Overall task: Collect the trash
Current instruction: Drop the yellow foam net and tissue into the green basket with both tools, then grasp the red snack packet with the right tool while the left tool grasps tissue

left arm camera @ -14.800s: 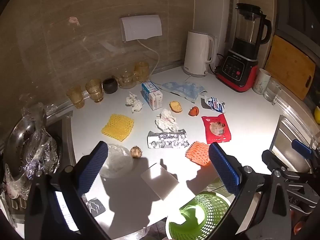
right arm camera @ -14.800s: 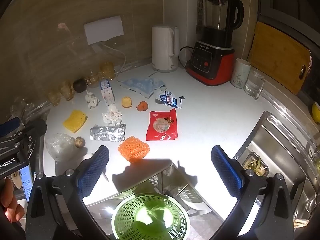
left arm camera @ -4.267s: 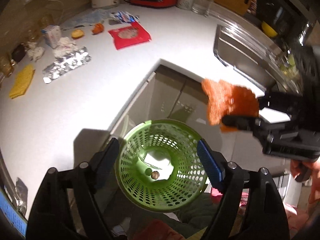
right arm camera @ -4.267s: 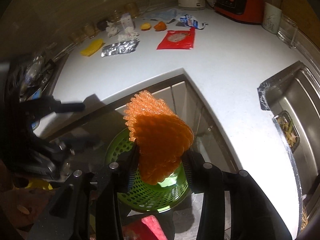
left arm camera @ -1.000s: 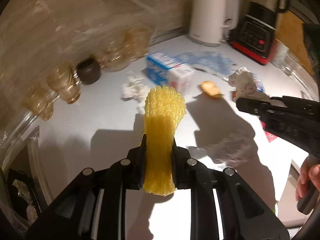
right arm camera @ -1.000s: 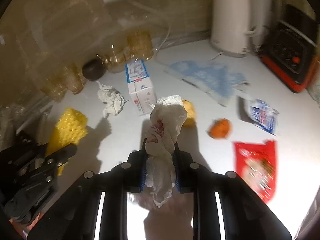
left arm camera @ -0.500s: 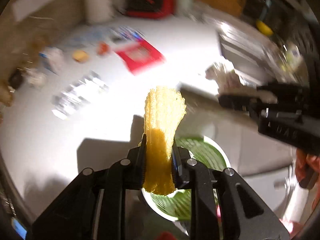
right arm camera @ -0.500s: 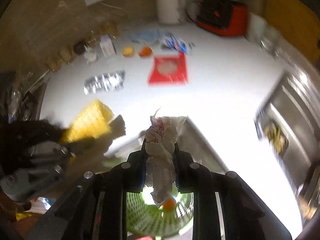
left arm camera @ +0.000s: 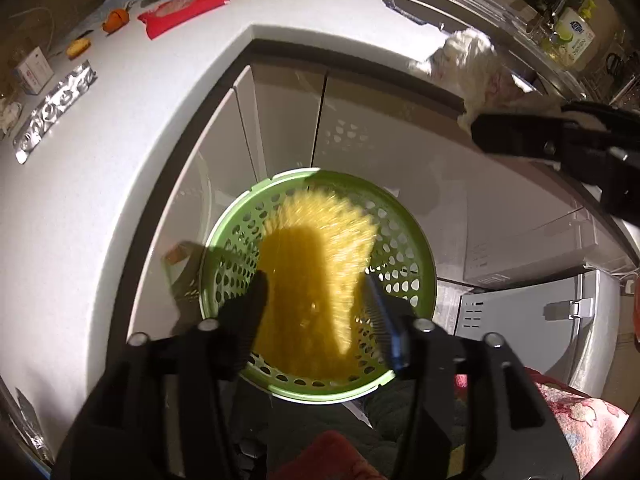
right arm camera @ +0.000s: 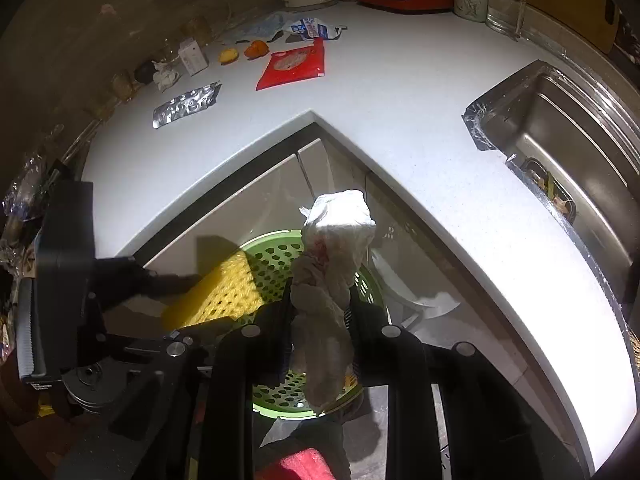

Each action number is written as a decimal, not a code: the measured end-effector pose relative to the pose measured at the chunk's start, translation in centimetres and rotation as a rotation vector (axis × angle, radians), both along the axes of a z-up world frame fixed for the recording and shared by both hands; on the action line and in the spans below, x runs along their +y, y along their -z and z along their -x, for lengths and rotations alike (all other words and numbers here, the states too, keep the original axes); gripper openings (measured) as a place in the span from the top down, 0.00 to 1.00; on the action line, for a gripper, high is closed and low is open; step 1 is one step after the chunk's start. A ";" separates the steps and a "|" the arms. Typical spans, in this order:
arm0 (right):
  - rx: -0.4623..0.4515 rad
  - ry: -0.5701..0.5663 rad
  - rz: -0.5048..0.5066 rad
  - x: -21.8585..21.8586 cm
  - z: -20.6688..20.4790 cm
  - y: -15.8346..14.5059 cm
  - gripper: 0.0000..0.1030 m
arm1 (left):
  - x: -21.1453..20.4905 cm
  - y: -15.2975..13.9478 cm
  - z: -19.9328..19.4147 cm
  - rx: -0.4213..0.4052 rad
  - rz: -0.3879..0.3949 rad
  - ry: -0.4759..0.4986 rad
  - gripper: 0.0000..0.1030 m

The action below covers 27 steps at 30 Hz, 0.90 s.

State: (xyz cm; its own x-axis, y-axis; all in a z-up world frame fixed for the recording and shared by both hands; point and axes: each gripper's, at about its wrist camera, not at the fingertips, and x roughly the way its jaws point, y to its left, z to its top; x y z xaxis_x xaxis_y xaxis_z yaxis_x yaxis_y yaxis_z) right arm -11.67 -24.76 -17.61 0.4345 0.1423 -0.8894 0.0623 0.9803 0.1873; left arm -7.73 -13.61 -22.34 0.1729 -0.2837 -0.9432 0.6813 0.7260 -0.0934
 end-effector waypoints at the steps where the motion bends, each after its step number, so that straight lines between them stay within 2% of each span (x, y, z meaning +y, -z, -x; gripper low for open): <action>1: -0.001 -0.003 -0.002 0.0 0.1 0.0 0.77 | 0.0 -0.3 -0.1 -0.010 0.004 0.001 0.46; 5: 0.003 -0.011 -0.022 0.0 0.2 0.3 0.76 | 0.1 -1.2 -0.3 -0.037 0.015 -0.009 0.33; 11: 0.025 -0.045 -0.050 0.8 0.4 1.2 0.75 | 1.3 -3.7 -1.5 -0.100 0.044 -0.043 0.22; 16: 0.065 -0.098 -0.047 2.6 0.9 3.1 0.73 | 3.6 -5.9 -3.6 -0.173 0.067 -0.110 0.16; 18: 0.078 -0.110 -0.044 3.2 1.1 3.9 0.69 | 4.6 -6.4 -4.3 -0.186 0.067 -0.140 0.15; 19: 0.085 -0.111 -0.043 3.5 1.2 4.2 0.67 | 5.3 -6.6 -4.9 -0.191 0.067 -0.159 0.15; 21: 0.095 -0.116 -0.054 3.9 1.2 4.8 0.44 | 6.3 -6.9 -5.6 -0.196 0.072 -0.184 0.15; 23: 0.093 -0.113 -0.042 4.3 1.2 4.9 0.32 | 7.3 -7.2 -6.2 -0.200 0.074 -0.209 0.14; 27: 0.078 -0.105 -0.027 4.8 0.9 4.4 0.19 | 9.1 -7.6 -7.4 -0.207 0.076 -0.249 0.13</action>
State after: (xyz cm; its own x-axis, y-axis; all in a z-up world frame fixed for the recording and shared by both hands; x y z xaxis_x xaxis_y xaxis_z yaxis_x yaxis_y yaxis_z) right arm -12.53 -19.99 -22.03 0.3458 0.2078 -0.9150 -0.0246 0.9769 0.2125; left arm -0.37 -4.47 -14.77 0.4313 -0.2771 -0.8586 0.4942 0.8688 -0.0322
